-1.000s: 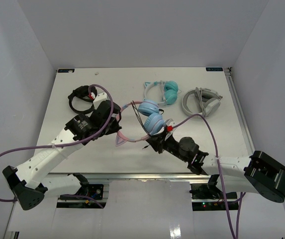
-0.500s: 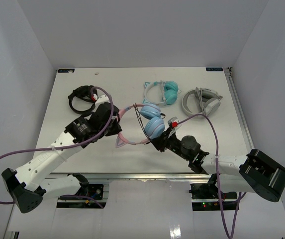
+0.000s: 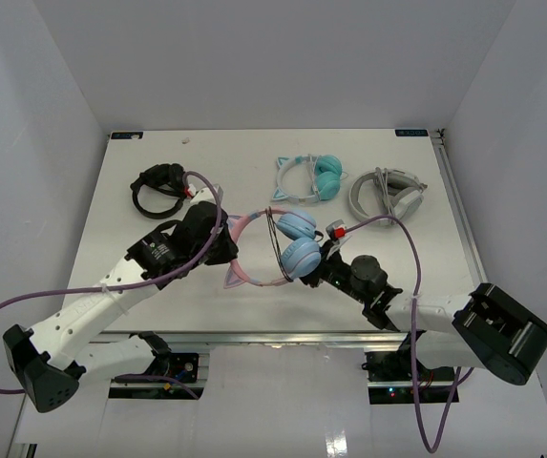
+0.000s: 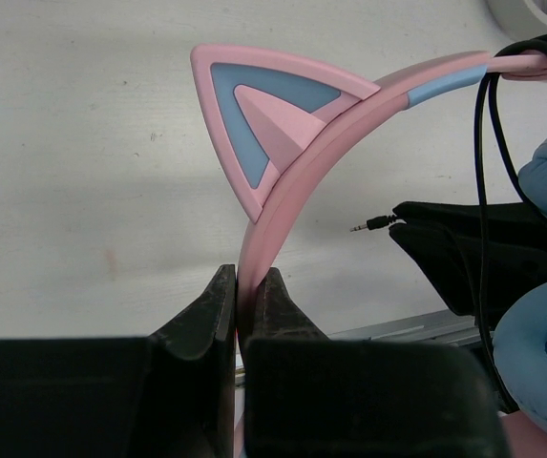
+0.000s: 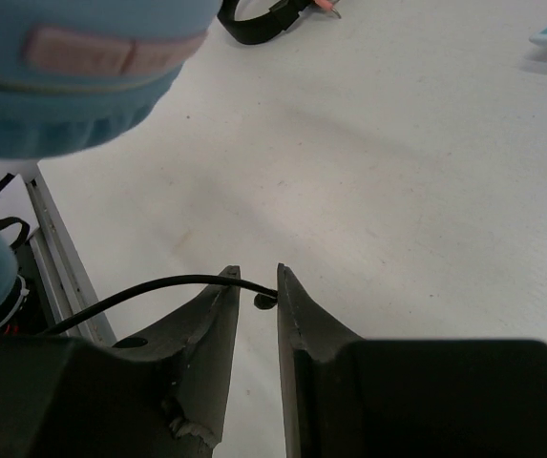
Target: Wrap the headphones
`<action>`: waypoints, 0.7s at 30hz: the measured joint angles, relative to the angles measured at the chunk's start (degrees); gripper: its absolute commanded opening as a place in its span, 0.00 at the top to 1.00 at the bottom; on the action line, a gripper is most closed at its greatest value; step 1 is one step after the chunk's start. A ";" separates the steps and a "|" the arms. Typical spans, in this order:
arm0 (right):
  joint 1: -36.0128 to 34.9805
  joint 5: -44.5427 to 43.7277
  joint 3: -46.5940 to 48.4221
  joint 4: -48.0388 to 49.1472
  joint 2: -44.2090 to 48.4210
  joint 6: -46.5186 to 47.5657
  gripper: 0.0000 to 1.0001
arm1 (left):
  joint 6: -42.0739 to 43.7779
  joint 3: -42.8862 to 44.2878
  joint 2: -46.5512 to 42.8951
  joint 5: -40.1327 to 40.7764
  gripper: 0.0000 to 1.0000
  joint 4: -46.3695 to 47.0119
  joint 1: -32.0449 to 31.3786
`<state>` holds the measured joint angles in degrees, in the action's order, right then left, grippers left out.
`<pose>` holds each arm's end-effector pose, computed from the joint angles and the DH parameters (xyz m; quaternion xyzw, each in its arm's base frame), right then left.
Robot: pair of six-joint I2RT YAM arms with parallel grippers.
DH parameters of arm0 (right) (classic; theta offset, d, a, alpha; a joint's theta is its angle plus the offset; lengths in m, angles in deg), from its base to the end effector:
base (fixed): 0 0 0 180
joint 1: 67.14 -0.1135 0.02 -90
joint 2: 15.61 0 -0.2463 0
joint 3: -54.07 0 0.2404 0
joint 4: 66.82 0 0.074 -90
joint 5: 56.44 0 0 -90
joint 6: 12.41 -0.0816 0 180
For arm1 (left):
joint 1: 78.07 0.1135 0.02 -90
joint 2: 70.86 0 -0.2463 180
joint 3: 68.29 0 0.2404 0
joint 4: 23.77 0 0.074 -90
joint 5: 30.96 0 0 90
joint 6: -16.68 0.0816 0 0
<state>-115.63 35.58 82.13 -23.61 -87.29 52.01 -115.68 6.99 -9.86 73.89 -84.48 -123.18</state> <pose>0.1782 0.2057 0.1804 -0.1531 0.6929 0.4343 0.5548 0.1834 -0.1545 0.2775 -0.0259 0.9217 -0.1677 0.3489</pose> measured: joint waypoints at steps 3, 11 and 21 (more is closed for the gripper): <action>1.17 1.30 0.00 0.26 -1.11 -0.81 0.71 | 0.95 -0.82 0.08 -0.87 1.00 1.08 0.00; 3.15 4.32 -0.01 2.24 -1.73 -2.10 0.71 | 2.90 -2.55 0.07 -2.98 1.00 3.26 0.00; 5.78 5.95 0.00 2.48 -1.83 -2.86 0.71 | 5.09 -4.74 0.08 -5.25 1.00 5.57 0.15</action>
<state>-109.85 41.53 82.13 -21.14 -89.13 49.15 -110.59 2.25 -9.78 68.64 -78.91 -123.02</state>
